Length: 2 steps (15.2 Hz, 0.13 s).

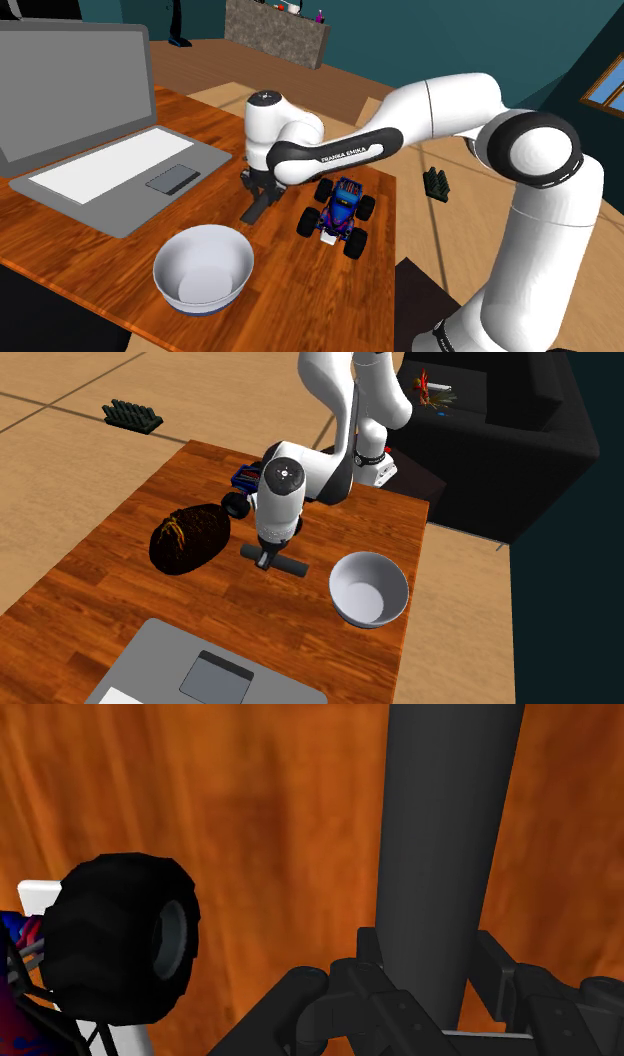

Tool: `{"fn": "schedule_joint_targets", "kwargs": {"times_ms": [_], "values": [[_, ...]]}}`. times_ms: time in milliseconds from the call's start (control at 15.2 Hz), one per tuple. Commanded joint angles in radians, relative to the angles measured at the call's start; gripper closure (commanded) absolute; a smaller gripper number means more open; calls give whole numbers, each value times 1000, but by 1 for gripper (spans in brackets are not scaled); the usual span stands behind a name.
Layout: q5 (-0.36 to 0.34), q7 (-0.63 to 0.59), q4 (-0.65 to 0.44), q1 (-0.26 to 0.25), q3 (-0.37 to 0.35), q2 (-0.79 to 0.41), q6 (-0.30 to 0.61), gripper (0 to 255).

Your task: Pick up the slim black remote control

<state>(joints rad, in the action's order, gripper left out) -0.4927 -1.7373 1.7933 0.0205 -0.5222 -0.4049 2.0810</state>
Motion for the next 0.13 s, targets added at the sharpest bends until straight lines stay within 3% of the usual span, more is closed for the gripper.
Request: {"fn": "schedule_joint_targets", "kwargs": {"times_ms": [0, 66], "values": [[7, 7, -6, 2, -3, 8, -12, 255], [7, 7, -6, 2, -3, 8, -12, 255]]}}
